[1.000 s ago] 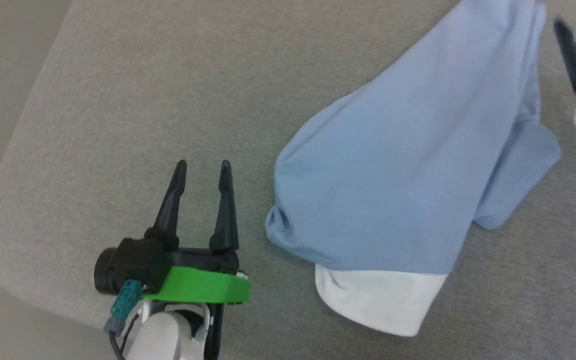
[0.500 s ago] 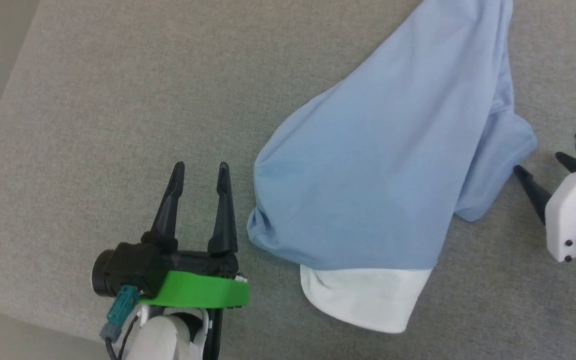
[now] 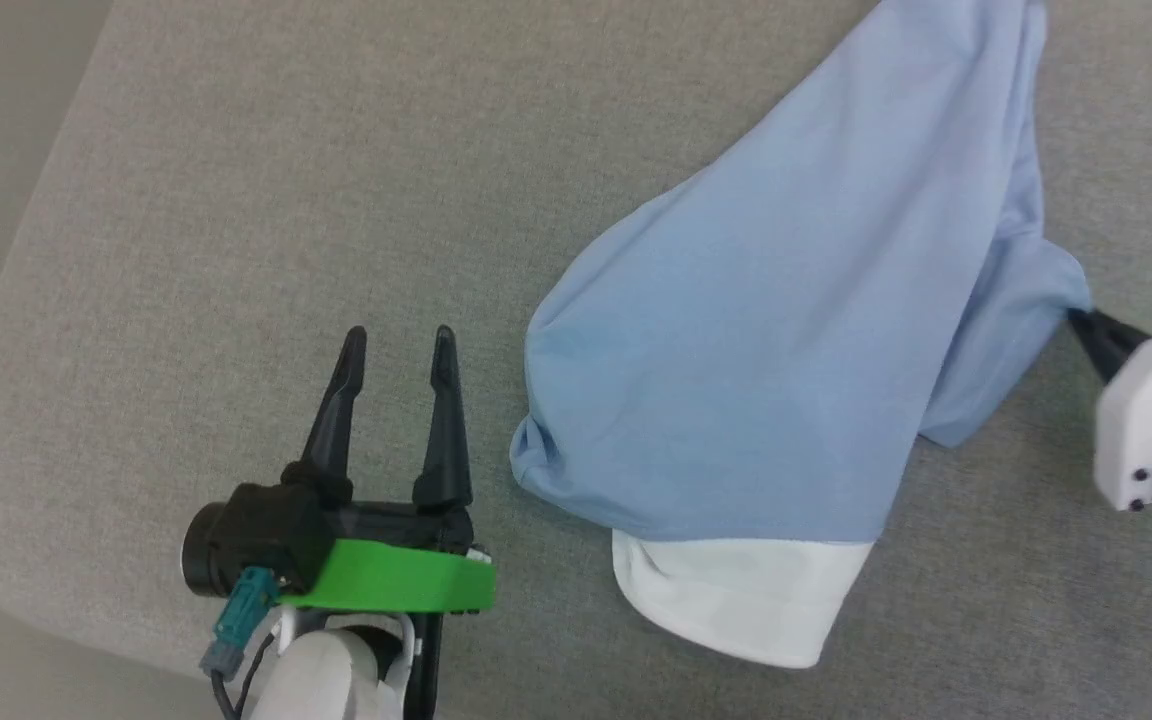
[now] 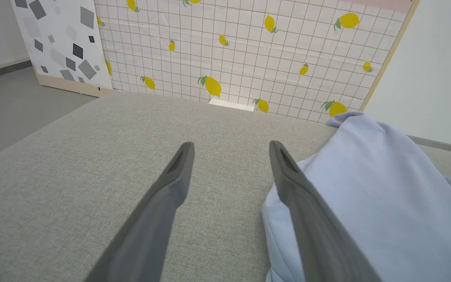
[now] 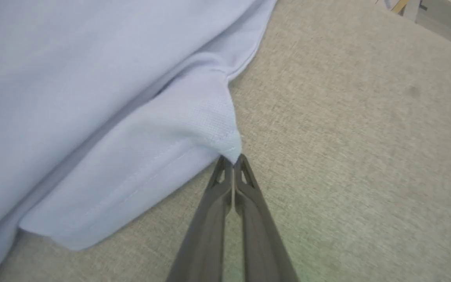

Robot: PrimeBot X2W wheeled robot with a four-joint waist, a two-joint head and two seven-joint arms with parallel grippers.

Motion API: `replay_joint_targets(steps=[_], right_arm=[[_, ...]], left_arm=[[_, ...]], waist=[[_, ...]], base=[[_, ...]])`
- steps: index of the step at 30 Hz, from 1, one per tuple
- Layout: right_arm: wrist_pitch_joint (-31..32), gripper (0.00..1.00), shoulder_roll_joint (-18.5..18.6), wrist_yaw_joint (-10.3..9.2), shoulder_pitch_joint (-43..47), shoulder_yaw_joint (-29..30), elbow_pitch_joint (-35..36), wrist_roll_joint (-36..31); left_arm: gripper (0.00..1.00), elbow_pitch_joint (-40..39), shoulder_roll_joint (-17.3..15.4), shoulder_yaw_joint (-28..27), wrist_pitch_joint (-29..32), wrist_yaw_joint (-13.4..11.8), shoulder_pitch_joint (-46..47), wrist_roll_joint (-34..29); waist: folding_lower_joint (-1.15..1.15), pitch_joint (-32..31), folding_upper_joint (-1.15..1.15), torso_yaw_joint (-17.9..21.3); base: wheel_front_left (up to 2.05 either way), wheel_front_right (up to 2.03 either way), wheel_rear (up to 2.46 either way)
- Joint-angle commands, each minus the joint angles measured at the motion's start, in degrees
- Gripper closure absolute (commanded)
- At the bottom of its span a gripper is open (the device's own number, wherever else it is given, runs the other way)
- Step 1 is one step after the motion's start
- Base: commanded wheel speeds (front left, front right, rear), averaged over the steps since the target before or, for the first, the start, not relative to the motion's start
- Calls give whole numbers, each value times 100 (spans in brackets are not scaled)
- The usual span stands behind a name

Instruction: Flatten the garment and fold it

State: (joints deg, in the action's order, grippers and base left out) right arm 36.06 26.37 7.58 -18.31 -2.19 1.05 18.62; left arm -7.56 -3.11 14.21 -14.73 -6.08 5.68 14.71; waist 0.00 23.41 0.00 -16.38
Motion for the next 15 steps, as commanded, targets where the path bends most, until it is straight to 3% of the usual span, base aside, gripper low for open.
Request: replay_joint_targets(steps=[1, 5, 10, 15], right_arm=[[-90, 100, -47, -9, 117, 179, 74, -4], [-162, 100, -303, -9, 546, 1060, 575, -29], [183, 100, -575, -9, 1303, 2342, 1208, -91], [421, 100, -606, -9, 2029, 3632, 1443, -457]], left_arm=[[0, 13, 24, -35, -27, -7, -39, -26], [0, 32, 24, -160, -27, 13, -243, -75], [0, 10, 24, -270, -27, 52, -442, -120], [0, -25, 24, -220, -27, 40, -514, -140]], waist=[[0, -283, 0, 173], [0, -613, 0, 379], [0, -809, 0, 558], [0, -836, 0, 581]], base=[[0, 0, 0], [0, 0, 0], [0, 0, 0], [0, 0, 0]])
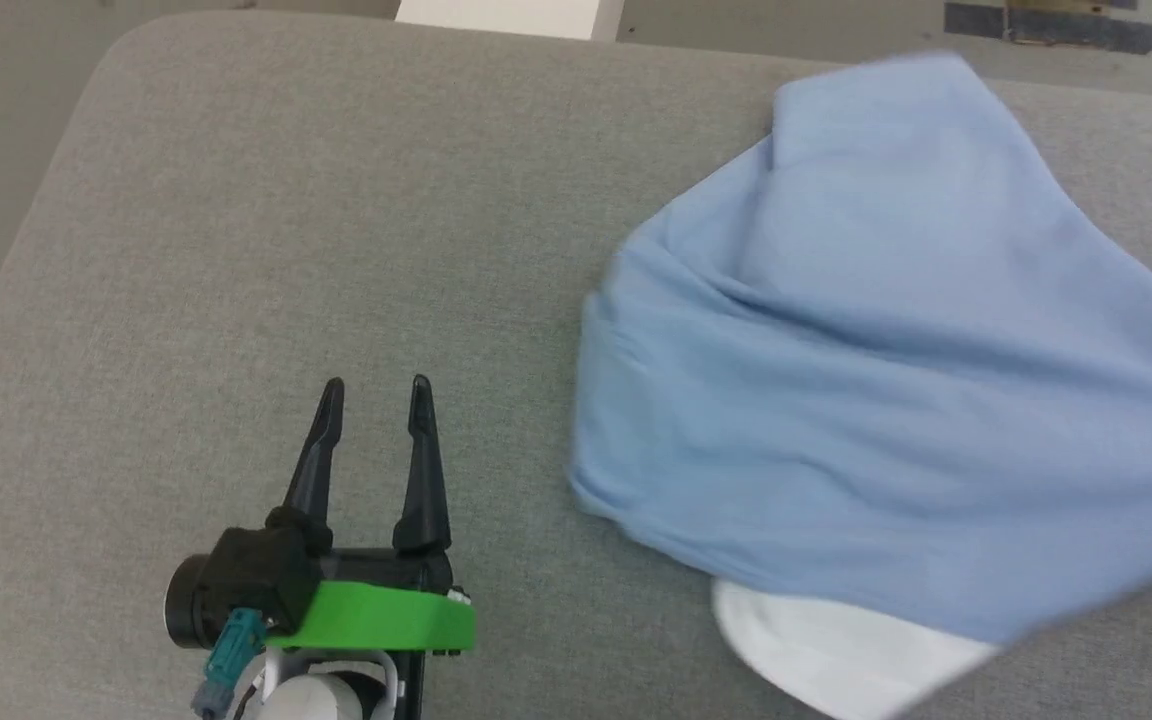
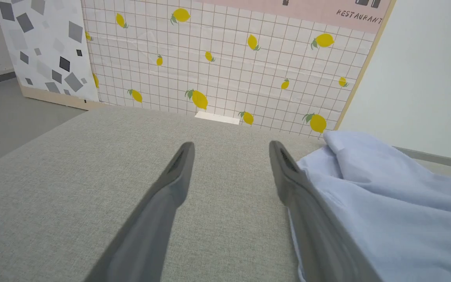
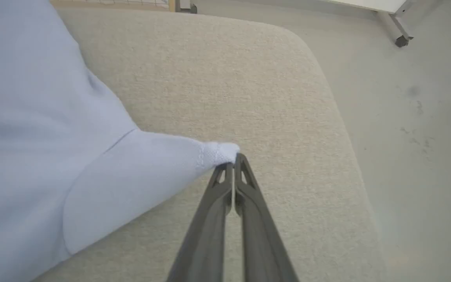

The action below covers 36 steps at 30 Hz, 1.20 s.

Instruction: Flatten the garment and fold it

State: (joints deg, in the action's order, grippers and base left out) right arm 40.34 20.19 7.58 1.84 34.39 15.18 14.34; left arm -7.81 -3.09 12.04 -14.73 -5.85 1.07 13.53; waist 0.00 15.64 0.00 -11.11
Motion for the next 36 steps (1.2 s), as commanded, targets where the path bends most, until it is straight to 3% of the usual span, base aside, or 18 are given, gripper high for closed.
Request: replay_joint_targets(steps=[1, 4, 7, 8, 9, 16, 25, 30, 36], right_arm=[[-26, 100, 52, -9, 165, 177, 31, -198], [-115, 100, -30, -9, 404, 516, -171, -454], [-251, 100, -199, -9, 434, 446, -513, -572], [-317, 82, -239, -9, 411, 390, -605, -617], [-414, 0, -276, -9, 371, 323, -708, -680], [-908, 0, -381, -9, -109, -471, -641, -639], [-638, 0, -222, -9, -1089, -2704, -169, -63], [-524, 0, -62, -9, -2067, -3787, -897, -44], [-76, 0, 114, -9, -3013, -4564, -2217, -35]], left_arm=[[0, 1, 21, 8, -27, 24, -69, -31], [0, 13, 21, 40, -27, 27, -115, -52], [0, 54, 21, 62, -27, 46, -147, -64], [0, 69, 21, 63, -27, 52, -154, -67], [0, 88, 21, 62, -27, 60, -163, -71], [0, 160, -29, 29, -27, 89, -218, -87], [0, 56, -34, 59, -27, 92, -178, -61], [0, 63, -15, 169, -27, 118, 28, -23], [0, 149, 6, 312, -27, 144, 269, 59]], waist=[[0, -58, 0, 46], [0, -56, 0, 40], [0, -90, 0, 42], [0, -111, 0, 44], [0, -139, 0, 45], [0, -355, 0, 71], [0, -203, 0, -11], [0, 133, 0, -177], [0, 449, 0, -452]], base=[[0, 0, 0], [0, 0, 0], [0, 0, 0], [0, 0, 0], [0, 0, 0], [0, 0, 0], [0, 0, 0], [0, 0, 0], [0, 0, 0]])
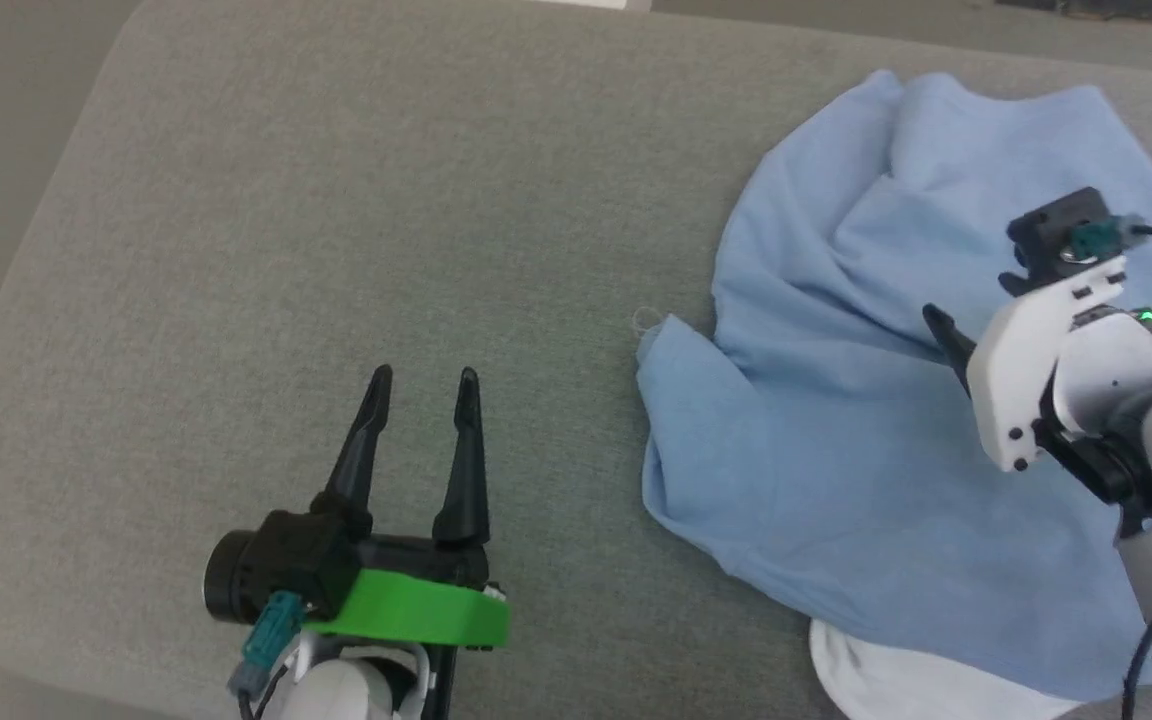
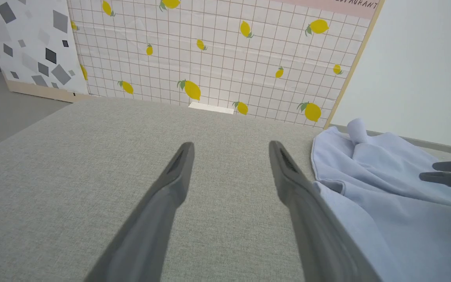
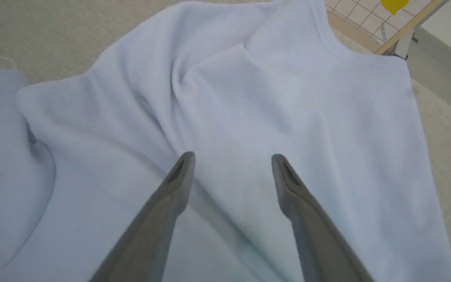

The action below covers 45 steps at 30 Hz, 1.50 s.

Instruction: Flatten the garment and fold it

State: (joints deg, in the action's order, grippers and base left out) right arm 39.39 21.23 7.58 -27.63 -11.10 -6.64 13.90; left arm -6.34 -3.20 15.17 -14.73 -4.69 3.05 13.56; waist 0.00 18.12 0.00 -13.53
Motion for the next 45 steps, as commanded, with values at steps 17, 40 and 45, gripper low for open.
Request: replay_joint_targets(steps=[17, 40, 45], right_arm=[[-390, 100, 696, -9, -1767, -621, -1119, -360], [-2387, 0, 98, -9, -2242, 417, -2357, -871], [-2719, 0, -24, -9, -1146, 919, -1278, -556]], left_arm=[[0, 104, 31, 214, -27, -4, 392, 266], [0, 340, 10, 267, -27, -105, 455, 137], [0, 349, -133, 31, -27, -101, 118, 71]], waist=[[0, 511, 0, -616], [0, 69, 0, -323], [0, -395, 0, 13]], base=[[0, 0, 0], [0, 0, 0], [0, 0, 0]])
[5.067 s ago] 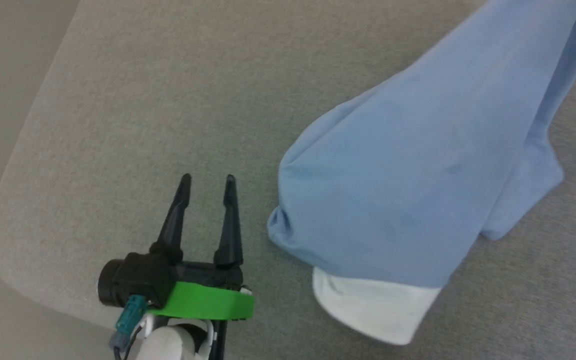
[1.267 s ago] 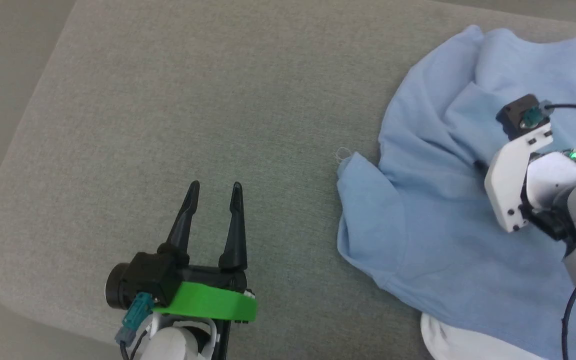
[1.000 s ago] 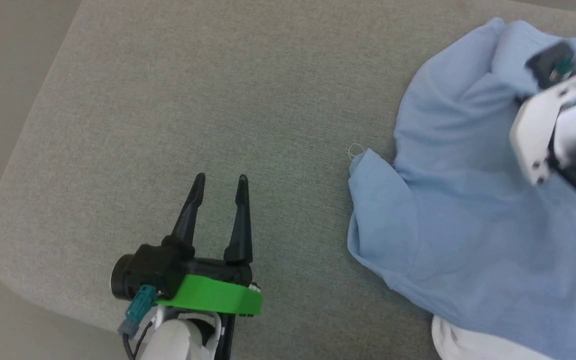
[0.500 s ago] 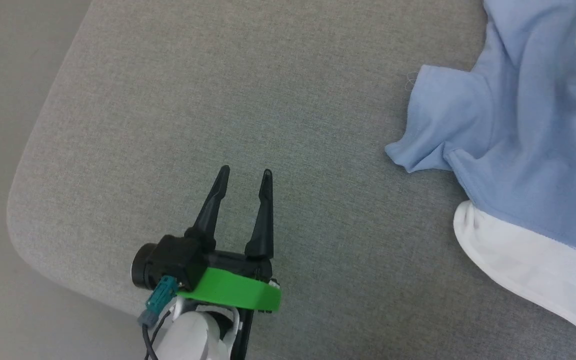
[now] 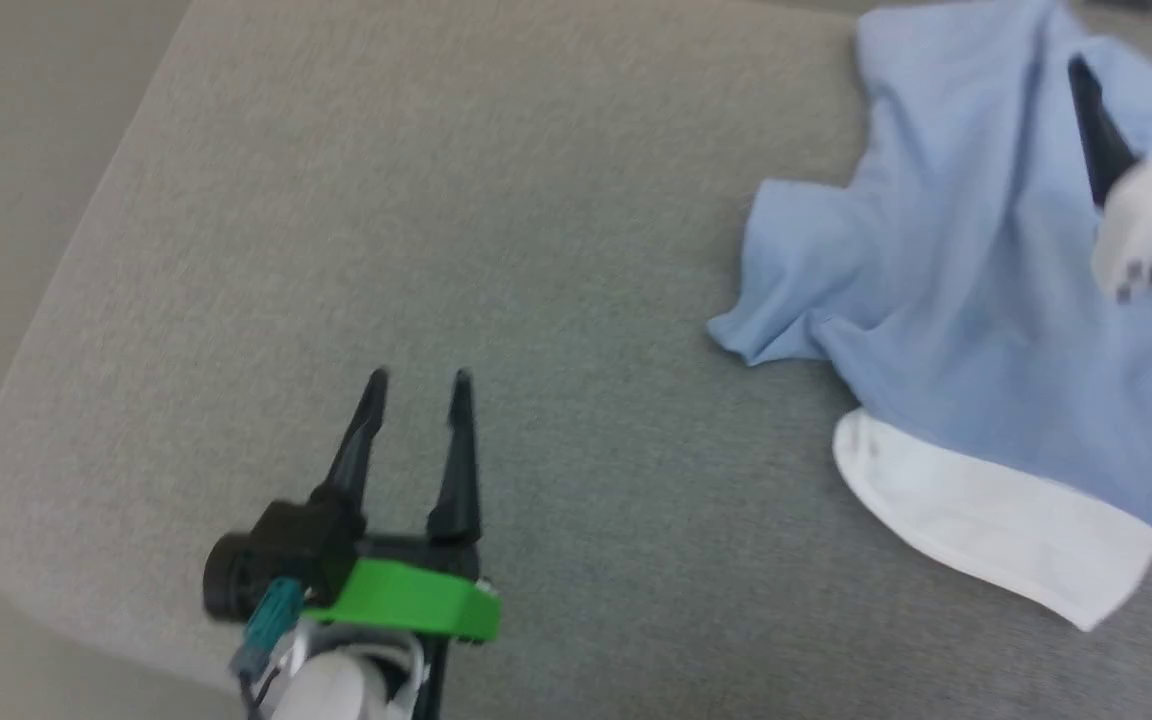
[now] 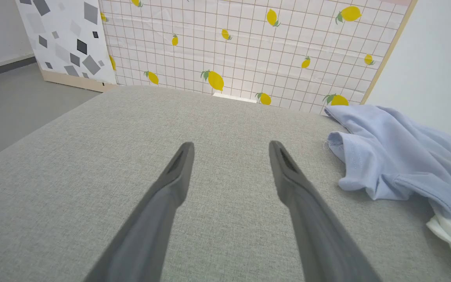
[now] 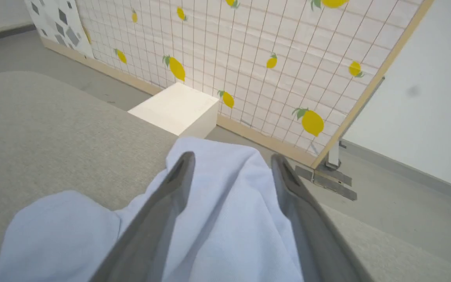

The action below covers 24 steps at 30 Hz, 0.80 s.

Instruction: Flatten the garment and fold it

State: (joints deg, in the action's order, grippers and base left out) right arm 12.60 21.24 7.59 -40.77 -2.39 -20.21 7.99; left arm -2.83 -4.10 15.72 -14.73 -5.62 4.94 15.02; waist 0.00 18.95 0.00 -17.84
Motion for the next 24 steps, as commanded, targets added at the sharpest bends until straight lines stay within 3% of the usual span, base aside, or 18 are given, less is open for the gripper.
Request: replay_joint_targets(steps=[1, 5, 12, 17, 24], right_arm=[[-95, 0, -52, -10, 426, 156, 320, 46], [-288, 0, -425, -10, 1750, 908, 1432, 1], [-806, 0, -1680, -10, 4194, 2020, 3102, -441], [-1196, 0, -1831, -10, 5051, 2353, 2902, 57], [-1571, 0, -1835, -10, 5100, 2265, 2520, 373]], left_arm=[[0, -11, -67, -67, -27, -11, -133, -73], [0, -75, -128, -188, -27, -11, -409, -65], [0, -273, -109, -276, -27, 168, -792, -53], [0, -307, -65, -394, -27, 167, -1137, -77], [0, -234, -103, -410, 5, 186, -1112, -174]], waist=[[0, -547, 0, 505], [0, -768, 0, 743], [0, -948, 0, 1028], [0, -1018, 0, 1245], [0, -1134, 0, 1437]], base=[[0, 0, 0], [0, 0, 0], [0, 0, 0], [0, 0, 0], [0, 0, 0]])
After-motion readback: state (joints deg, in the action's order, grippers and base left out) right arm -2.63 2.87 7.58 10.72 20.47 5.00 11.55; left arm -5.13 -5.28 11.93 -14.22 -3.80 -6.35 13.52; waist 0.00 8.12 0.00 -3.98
